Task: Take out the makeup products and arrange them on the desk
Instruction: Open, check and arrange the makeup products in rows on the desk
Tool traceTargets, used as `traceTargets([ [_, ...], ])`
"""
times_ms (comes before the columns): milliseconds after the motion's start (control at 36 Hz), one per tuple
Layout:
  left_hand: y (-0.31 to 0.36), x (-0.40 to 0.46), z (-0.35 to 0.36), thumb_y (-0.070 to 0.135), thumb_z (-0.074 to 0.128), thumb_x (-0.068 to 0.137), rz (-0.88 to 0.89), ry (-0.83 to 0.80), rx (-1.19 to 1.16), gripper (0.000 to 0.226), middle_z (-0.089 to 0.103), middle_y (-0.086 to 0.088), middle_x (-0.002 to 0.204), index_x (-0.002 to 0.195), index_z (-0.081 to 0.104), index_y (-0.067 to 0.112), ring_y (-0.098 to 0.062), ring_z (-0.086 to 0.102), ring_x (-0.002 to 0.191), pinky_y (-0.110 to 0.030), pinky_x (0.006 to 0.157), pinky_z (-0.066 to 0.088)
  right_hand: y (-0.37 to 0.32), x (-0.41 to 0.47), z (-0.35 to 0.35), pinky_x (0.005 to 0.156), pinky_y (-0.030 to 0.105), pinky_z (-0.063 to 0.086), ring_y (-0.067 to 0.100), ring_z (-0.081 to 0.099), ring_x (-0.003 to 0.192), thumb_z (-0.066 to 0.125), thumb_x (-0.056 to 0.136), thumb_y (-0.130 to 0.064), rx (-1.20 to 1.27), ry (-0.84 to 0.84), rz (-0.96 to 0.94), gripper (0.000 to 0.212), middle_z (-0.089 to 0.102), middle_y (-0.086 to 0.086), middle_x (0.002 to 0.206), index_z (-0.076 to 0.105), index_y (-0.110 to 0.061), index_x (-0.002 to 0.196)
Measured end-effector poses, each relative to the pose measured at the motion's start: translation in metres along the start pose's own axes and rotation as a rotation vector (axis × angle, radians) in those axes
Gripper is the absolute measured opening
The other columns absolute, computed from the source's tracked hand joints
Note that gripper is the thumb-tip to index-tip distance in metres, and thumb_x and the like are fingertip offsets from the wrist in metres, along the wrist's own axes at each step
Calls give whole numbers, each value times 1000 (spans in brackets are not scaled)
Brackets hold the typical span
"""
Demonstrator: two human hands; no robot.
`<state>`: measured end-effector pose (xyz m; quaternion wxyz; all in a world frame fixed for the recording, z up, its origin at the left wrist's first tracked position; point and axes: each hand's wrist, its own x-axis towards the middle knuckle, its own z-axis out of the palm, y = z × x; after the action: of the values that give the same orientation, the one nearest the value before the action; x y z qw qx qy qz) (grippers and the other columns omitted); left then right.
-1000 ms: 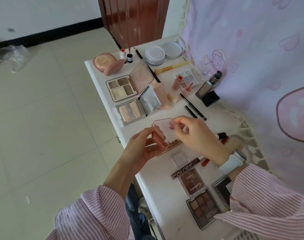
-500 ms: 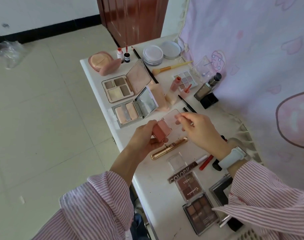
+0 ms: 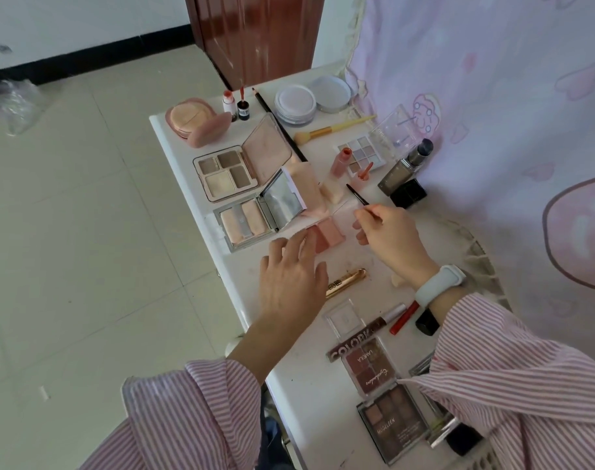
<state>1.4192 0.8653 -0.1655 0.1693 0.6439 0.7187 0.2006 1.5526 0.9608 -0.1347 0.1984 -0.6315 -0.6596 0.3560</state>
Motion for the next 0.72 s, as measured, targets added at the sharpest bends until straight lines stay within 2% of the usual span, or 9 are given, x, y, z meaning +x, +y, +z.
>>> traceTargets([
  [139,-2,-6,6,38,33,84,19,-34,96,52,58,-4,124,117,58,6,-32,56,99,-38,69,48,-1,4,-2,55,5,44,6,58,61,48,95,-17,30,-13,12,19,63,4,79,63,-6,90],
  [222,-4,-8,8,40,31,86,21,-59,104,54,56,-3,128,120,56,6,-32,54,101,-40,70,46,0,6,-3,57,8,46,10,59,61,48,94,-16,62,-26,36,18,62,3,76,63,-6,91],
  [306,-6,-7,10,43,31,86,26,-83,114,56,54,-3,131,122,55,7,-33,55,101,-41,71,47,2,10,-2,62,17,52,11,60,59,48,94,-15,107,-27,89,19,62,2,75,64,-4,93],
  [361,-8,-6,10,43,31,86,29,-84,138,56,55,-4,131,120,56,8,-33,56,100,-41,70,48,3,11,-3,61,16,52,11,60,57,48,94,-15,136,-19,118,19,63,3,76,64,-4,95],
  [472,-8,-6,8,41,32,85,24,-76,124,55,56,-4,130,121,57,8,-32,58,101,-41,70,48,4,8,-2,69,22,53,12,61,63,51,94,-20,163,-8,135,18,64,8,95,60,-8,104],
  [528,-8,-7,6,38,34,86,29,-60,76,52,56,-4,131,123,56,8,-31,58,103,-42,73,48,5,4,-4,75,24,54,15,63,76,55,92,-25,126,50,128,30,59,4,107,55,-9,117],
  [583,-9,-11,2,35,36,86,32,-33,6,49,61,-4,125,120,59,10,-31,58,105,-43,79,47,8,-5,-8,81,18,47,15,59,87,58,89,-23,56,161,68,30,56,1,107,52,-8,115],
  [639,-11,-18,-2,33,37,86,13,11,-54,44,66,-4,115,113,64,11,-29,60,104,-43,84,45,10,-21,-11,74,11,42,11,55,82,58,89,-14,-11,231,-27,20,54,1,101,52,-7,107],
  [722,-15,-32,-6,28,39,86,-25,81,-112,38,67,-2,109,108,66,12,-25,60,102,-39,87,43,18,-46,-9,74,27,49,18,55,81,55,86,-13,-129,129,-282,15,57,4,94,57,-4,99],
])
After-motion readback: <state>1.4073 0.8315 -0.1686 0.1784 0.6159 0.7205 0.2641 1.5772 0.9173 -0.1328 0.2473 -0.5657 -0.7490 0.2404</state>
